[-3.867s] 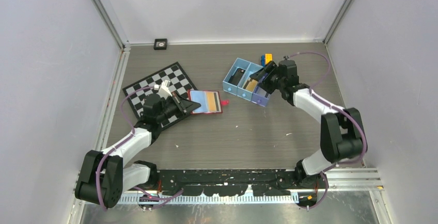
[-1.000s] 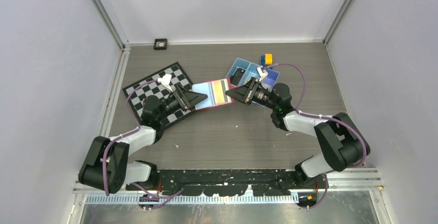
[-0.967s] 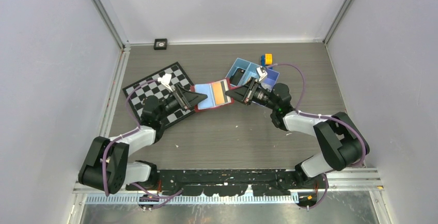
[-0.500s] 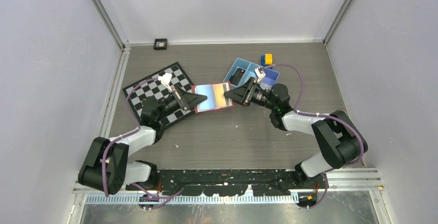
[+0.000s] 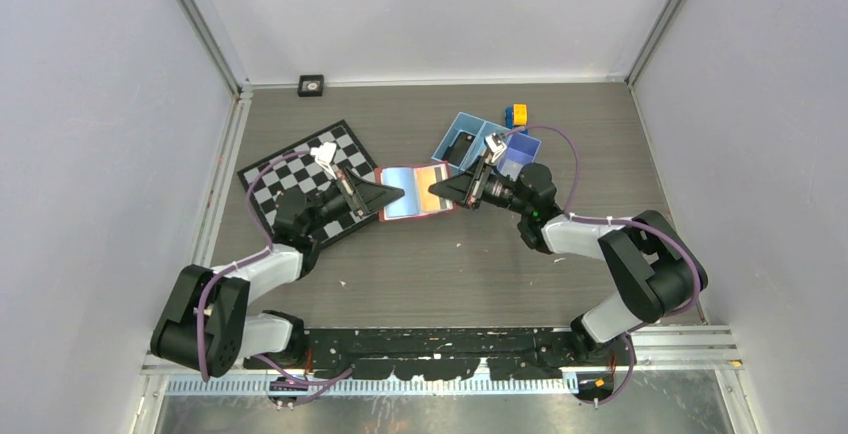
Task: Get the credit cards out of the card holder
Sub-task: Remove the credit card from the card holder.
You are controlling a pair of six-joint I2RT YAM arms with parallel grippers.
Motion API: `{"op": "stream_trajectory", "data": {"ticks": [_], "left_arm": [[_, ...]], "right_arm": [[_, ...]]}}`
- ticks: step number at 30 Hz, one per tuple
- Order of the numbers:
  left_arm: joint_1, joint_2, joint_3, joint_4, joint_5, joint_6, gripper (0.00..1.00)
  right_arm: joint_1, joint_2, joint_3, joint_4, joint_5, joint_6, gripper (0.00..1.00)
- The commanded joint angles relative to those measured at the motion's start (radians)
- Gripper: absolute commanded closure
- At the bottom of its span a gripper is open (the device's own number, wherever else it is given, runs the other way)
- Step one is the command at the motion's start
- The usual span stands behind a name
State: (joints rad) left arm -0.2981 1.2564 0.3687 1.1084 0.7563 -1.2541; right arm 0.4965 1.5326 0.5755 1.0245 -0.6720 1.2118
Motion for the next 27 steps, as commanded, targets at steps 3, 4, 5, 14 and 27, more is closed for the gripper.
{"op": "stream_trajectory", "data": {"ticks": [3, 4, 5, 14, 27], "left_arm": [[-0.006, -0.028, 0.030, -0.049, -0.013, 0.044, 0.94], [-0.006, -0.040, 0.033, -0.113, -0.031, 0.065, 0.88], [-0.006, -0.055, 0.038, -0.193, -0.054, 0.095, 0.82], [-0.004, -0.361, 0.093, -0.870, -0.385, 0.340, 0.47], [-0.006, -0.527, 0.043, -0.766, -0.352, 0.325, 0.45]], "right_arm": [[0.006, 0.002, 0.038, 0.052, -0.013, 0.006, 0.99], [0.006, -0.001, 0.037, 0.045, -0.009, 0.004, 0.99], [0.005, -0.004, 0.037, 0.037, -0.007, -0.001, 1.00], [0.003, -0.128, 0.050, -0.314, 0.127, -0.193, 1.00], [0.004, -0.157, 0.059, -0.411, 0.184, -0.251, 0.99]]}}
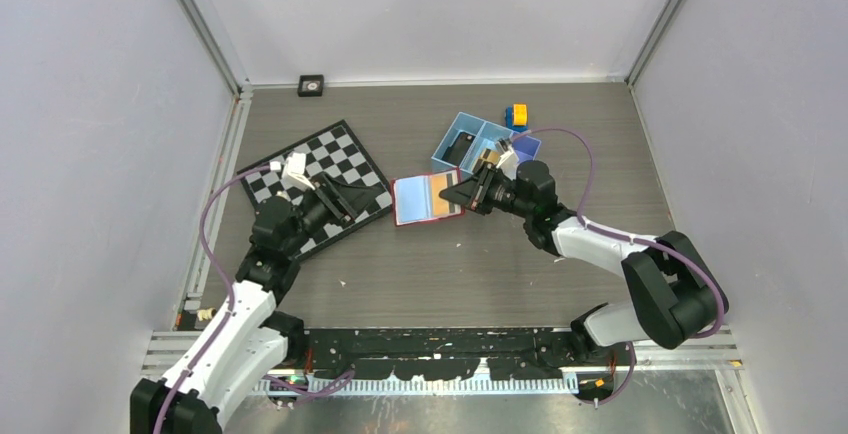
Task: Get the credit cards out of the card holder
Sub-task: Remove the credit card from the card holder.
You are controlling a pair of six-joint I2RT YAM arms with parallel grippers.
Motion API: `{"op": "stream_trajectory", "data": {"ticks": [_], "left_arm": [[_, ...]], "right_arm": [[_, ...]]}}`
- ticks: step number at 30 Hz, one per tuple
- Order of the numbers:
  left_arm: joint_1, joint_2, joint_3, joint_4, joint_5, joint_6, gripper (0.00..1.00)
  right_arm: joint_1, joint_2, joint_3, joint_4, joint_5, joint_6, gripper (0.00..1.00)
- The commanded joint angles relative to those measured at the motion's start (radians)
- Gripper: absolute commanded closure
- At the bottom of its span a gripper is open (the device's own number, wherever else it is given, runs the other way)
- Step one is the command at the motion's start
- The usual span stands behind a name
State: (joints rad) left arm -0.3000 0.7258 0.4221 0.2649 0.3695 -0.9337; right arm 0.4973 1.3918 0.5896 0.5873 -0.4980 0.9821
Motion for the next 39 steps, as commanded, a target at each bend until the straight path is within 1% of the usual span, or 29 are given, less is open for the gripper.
{"op": "stream_trajectory", "data": {"ticks": [1, 4, 7, 10, 12, 14, 17, 20, 26, 27, 30, 33, 36, 39], "left_arm": [[-0.005, 0.016, -0.013, 0.108, 0.056, -0.009, 0.45], [-0.031, 0.071, -0.016, 0.156, 0.080, -0.053, 0.46], [-0.056, 0.142, 0.033, 0.128, 0.078, -0.080, 0.48], [-0.107, 0.208, 0.124, 0.091, 0.039, -0.059, 0.49], [-0.147, 0.256, 0.168, 0.089, -0.006, -0.012, 0.49], [-0.157, 0.320, 0.191, 0.116, 0.013, 0.007, 0.50], [-0.159, 0.402, 0.171, 0.255, 0.127, -0.001, 0.53], [-0.169, 0.444, 0.141, 0.397, 0.191, -0.049, 0.53], [-0.192, 0.482, 0.135, 0.432, 0.216, -0.060, 0.55], [-0.193, 0.492, 0.134, 0.447, 0.222, -0.070, 0.56], [-0.195, 0.528, 0.144, 0.467, 0.253, -0.090, 0.65], [-0.195, 0.565, 0.149, 0.490, 0.263, -0.106, 0.68], [-0.195, 0.592, 0.155, 0.480, 0.263, -0.111, 0.67], [-0.195, 0.615, 0.163, 0.476, 0.272, -0.123, 0.63]], "right_arm": [[0.002, -0.017, 0.045, 0.027, 0.008, -0.021, 1.00], [0.002, -0.026, 0.045, 0.024, 0.017, -0.025, 0.99], [0.002, -0.034, 0.036, 0.027, 0.030, -0.025, 0.99], [0.003, -0.059, 0.016, 0.031, 0.063, -0.029, 1.00], [0.003, -0.074, 0.003, 0.023, 0.090, -0.034, 0.99], [0.002, -0.083, -0.007, 0.024, 0.103, -0.035, 1.00], [0.003, -0.091, -0.021, 0.041, 0.107, -0.027, 1.00], [0.003, -0.093, -0.032, 0.084, 0.098, -0.008, 0.99], [0.003, -0.105, -0.058, 0.206, 0.038, 0.042, 1.00], [0.002, -0.106, -0.061, 0.217, 0.031, 0.049, 1.00], [0.003, -0.101, -0.062, 0.249, 0.006, 0.064, 0.99], [0.002, -0.086, -0.061, 0.282, -0.016, 0.082, 0.99], [0.003, -0.080, -0.065, 0.319, -0.030, 0.098, 1.00], [0.003, -0.082, -0.063, 0.321, -0.039, 0.099, 0.99]]}}
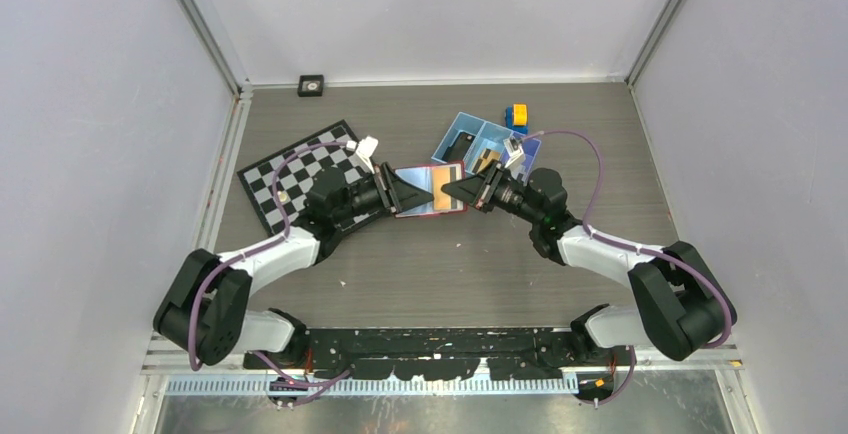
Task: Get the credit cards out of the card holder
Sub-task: Remove the credit card from the card holder.
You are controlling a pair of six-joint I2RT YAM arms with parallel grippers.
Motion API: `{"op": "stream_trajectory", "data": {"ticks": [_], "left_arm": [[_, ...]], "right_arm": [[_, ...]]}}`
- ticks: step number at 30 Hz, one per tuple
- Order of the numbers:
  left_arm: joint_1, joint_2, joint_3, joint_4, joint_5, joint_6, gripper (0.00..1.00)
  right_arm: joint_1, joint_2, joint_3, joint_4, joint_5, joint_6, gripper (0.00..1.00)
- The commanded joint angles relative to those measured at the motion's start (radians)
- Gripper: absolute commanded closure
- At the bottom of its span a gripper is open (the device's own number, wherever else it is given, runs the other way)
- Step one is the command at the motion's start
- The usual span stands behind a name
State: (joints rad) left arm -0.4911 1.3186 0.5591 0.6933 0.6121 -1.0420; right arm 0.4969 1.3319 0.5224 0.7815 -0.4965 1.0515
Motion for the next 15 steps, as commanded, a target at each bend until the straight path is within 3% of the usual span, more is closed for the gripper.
{"op": "stream_trajectory", "data": {"ticks": [1, 15], "left_arm": [[-0.004, 0.030, 0.028, 0.057, 0.036, -0.022, 0.62], [-0.004, 0.142, 0.035, 0.415, 0.169, -0.250, 0.69]], "right_arm": [[0.002, -0.022, 0.005, 0.129, -0.045, 0.031, 0.99], [0.003, 0.104, 0.023, 0.315, -0.128, 0.142, 0.99]]}}
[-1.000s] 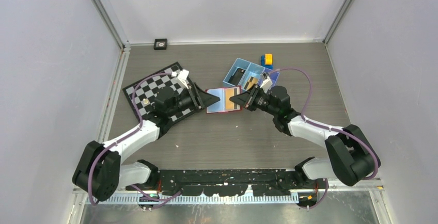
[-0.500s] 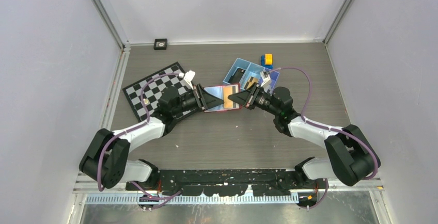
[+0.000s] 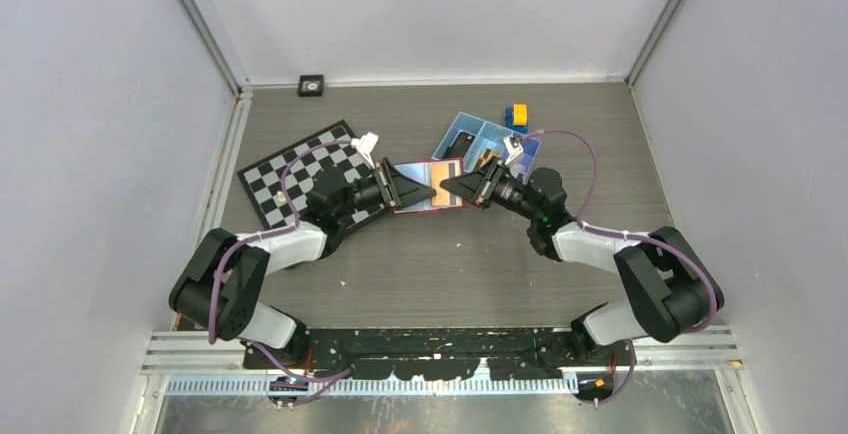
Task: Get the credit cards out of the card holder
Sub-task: Remove the credit card from the card holder.
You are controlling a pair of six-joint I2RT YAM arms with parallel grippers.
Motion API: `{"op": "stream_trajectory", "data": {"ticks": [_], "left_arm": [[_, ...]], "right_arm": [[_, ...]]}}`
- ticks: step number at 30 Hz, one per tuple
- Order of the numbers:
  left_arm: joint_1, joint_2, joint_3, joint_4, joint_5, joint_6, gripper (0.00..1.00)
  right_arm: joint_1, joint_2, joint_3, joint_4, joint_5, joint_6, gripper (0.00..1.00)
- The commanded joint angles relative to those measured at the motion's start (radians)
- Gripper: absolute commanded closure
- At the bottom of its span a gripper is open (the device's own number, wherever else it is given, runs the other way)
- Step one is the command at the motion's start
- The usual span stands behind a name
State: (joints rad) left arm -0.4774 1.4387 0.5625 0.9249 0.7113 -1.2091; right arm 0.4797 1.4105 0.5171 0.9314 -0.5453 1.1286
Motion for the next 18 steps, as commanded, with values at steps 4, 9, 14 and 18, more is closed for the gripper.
{"op": "stream_trajectory", "data": {"ticks": [4, 9, 14, 18], "left_arm": [[-0.026, 0.040, 0.039, 0.244, 0.095, -0.115, 0.75], [-0.033, 0.044, 0.041, 0.273, 0.099, -0.108, 0.95], [-0.012, 0.011, 0.012, 0.166, 0.048, -0.057, 1.00], [0.022, 0.011, -0.008, 0.151, 0.032, -0.064, 1.00]], "right_arm": [[0.021, 0.045, 0.039, 0.157, -0.083, 0.063, 1.00], [0.022, 0.075, 0.047, 0.205, -0.106, 0.092, 0.99], [0.017, 0.050, 0.028, 0.212, -0.089, 0.089, 0.86], [-0.016, 0.000, -0.008, 0.188, -0.050, 0.079, 0.75]]}}
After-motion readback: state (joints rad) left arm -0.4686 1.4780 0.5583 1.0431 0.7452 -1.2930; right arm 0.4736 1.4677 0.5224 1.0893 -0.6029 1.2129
